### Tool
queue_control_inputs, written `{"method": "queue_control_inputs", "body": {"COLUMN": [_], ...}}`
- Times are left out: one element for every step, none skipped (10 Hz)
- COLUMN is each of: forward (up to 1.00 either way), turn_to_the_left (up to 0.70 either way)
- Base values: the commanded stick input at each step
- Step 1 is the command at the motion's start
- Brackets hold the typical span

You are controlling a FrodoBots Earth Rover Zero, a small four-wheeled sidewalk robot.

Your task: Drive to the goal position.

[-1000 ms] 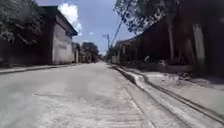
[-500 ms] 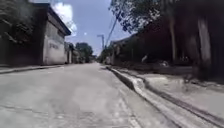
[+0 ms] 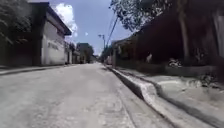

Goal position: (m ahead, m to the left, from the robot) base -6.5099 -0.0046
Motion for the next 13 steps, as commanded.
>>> {"method": "queue_control_inputs", "body": {"forward": [1.00, 1.00, 1.00, 1.00, 1.00, 1.00, 1.00, 1.00, 1.00, 1.00, 1.00, 1.00, 1.00], "turn_to_the_left": [0.38, 0.38, 0.09, 0.00, 0.00, 0.00, 0.00, 0.00, 0.02, 0.02, 0.02, 0.01, 0.00]}}
